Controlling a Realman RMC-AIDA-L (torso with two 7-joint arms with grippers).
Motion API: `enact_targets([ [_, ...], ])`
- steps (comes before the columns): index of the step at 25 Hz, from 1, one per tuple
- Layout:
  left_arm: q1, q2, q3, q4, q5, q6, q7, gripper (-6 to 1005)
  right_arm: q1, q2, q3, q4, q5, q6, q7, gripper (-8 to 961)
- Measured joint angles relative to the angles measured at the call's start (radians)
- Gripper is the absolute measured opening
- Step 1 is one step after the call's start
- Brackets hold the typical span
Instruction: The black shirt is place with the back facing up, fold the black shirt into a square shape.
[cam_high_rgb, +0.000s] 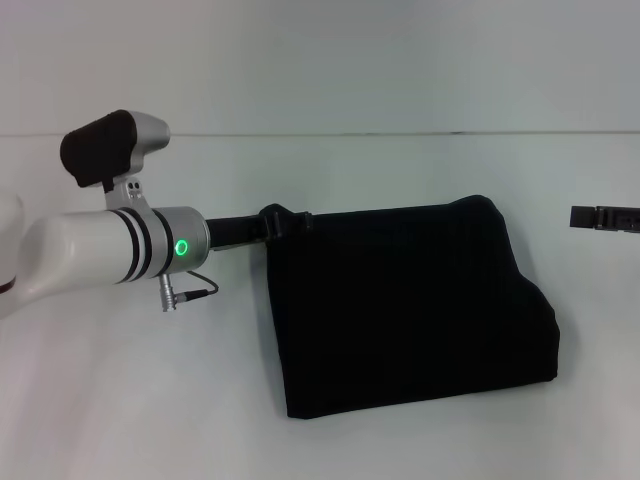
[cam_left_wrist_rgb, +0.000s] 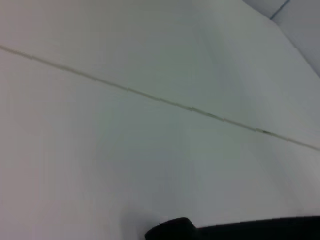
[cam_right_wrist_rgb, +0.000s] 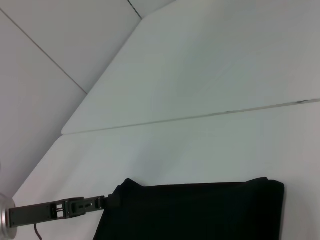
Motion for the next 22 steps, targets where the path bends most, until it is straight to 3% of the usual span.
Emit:
enact_targets([
  [4,0.006,-0.004,-0.001,0.01,-0.002,0.0,0.022,807,0.002,0.0,0.0,0.002,0.0,0.0,-0.002,741],
  [9,0.008,-0.006,-0.001,0.013,-0.003,0.0,0.023,569,0.002,0.0,0.0,0.004,0.0,0.0,-0.002,740],
  [22,-0.018,0.01,0.004,0.013,0.0,0.0,0.023,139,0.001,0.01,0.0,0.007,0.0,0.006,-0.004,738],
])
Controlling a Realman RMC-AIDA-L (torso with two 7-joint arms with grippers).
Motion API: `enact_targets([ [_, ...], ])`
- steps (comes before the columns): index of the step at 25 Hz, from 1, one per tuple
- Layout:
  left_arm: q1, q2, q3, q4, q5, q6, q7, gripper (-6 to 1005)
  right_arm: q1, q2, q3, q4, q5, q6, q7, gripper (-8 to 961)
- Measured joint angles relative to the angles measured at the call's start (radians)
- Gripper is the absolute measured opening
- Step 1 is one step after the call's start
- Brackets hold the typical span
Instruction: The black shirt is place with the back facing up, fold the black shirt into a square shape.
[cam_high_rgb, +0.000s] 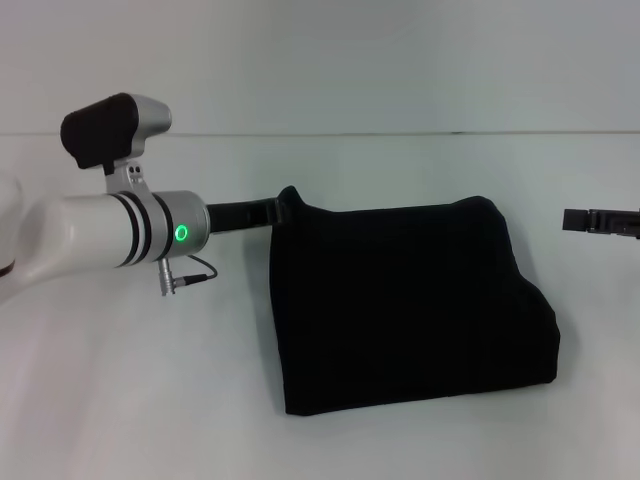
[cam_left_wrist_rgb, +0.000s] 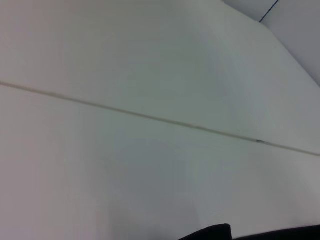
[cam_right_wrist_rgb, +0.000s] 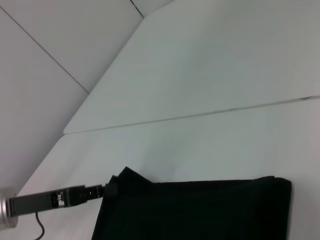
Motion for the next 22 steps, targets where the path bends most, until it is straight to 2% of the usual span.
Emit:
enact_targets([
  [6,-0.034,0.02,0.002,-0.006,0.0,0.002,0.0,9,0.0,0.009,0.003,0.002,0.002,0.003,0.0,737],
  [15,-0.094,0.047,0.001,-0.008,0.052,0.001,-0.013,11,0.004,0.022,0.009,0.004,0.006,0.019,0.0,736],
  [22,-0.092,0.049,-0.004,-0.008,0.078,-0.001,-0.013,9,0.006,0.026,0.005,0.004,0.006,0.026,0.0,734],
])
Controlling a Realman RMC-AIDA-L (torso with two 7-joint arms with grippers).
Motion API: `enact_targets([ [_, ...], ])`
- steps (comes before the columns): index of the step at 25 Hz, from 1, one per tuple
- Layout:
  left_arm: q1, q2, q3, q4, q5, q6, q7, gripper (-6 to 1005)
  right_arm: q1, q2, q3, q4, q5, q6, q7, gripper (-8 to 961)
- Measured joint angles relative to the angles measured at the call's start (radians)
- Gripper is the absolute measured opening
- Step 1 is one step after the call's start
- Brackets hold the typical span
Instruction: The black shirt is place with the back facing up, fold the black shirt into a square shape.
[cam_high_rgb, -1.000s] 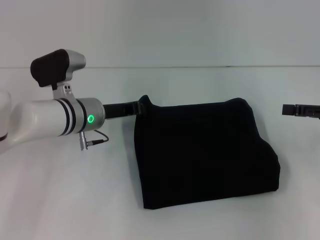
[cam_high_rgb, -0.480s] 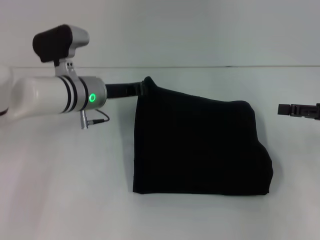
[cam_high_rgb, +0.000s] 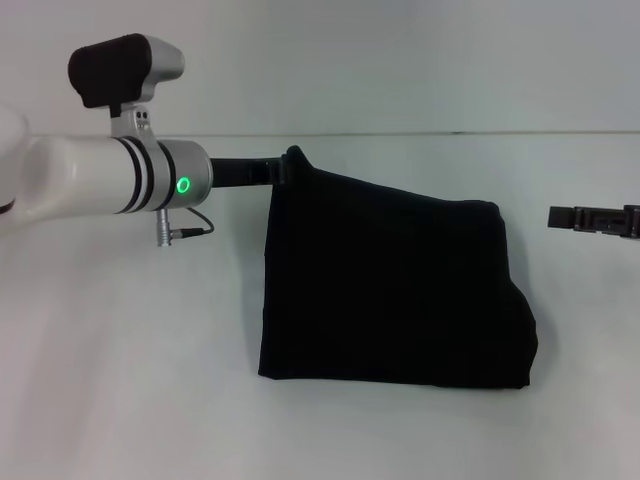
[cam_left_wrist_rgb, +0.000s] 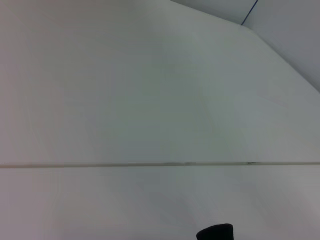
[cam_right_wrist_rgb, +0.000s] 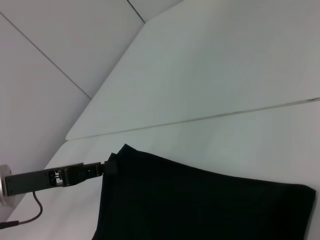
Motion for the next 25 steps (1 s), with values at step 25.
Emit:
enact_targets([
  [25,0.004,0.012,-0.005,0.005,0.028,-0.012,-0.01,9,-0.005,0.002,-0.001,0.002,-0.002,-0.003,0.0,732],
])
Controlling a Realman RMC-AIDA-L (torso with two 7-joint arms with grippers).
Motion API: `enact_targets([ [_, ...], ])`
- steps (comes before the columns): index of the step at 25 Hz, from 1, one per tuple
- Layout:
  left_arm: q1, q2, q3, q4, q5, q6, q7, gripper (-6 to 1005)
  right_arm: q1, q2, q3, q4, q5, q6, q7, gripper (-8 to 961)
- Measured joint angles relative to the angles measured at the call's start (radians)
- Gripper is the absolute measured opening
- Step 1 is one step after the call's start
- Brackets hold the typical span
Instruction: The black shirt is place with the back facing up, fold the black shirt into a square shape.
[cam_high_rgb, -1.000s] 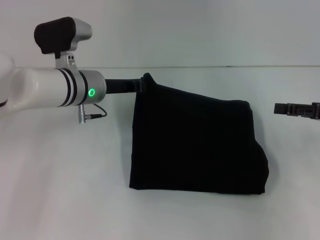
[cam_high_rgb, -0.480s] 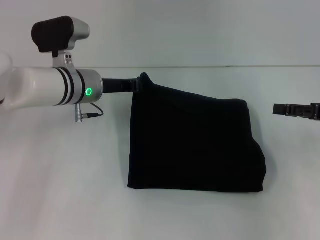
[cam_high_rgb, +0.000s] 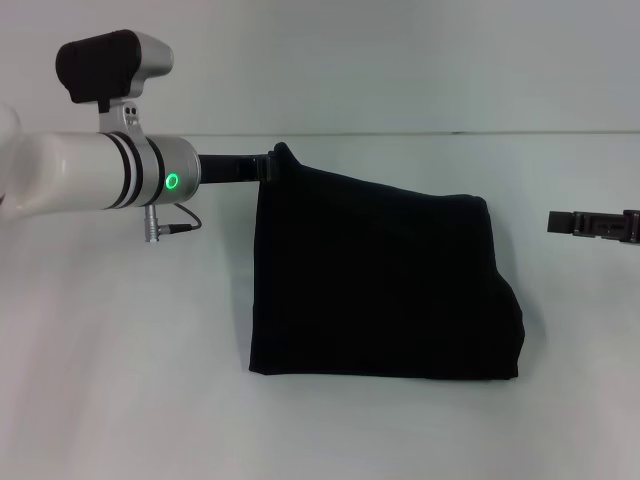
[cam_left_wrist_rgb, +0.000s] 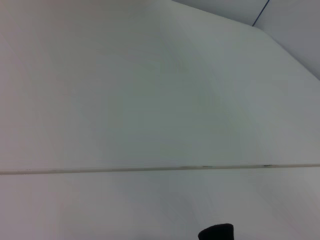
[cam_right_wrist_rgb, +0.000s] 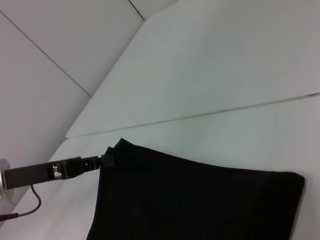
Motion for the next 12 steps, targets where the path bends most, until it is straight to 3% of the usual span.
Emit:
enact_targets([
  [5,0.01,-0.006,0.0,0.012,0.0,-0.021,0.001,43,0.0,0.0,-0.002,0.0,-0.002,0.0,0.0,733],
  [12,0.079,-0.022,0.0,0.113,0.0,-0.047,0.023,91,0.0,0.0,0.002,0.0,0.0,0.003,-0.006,736],
])
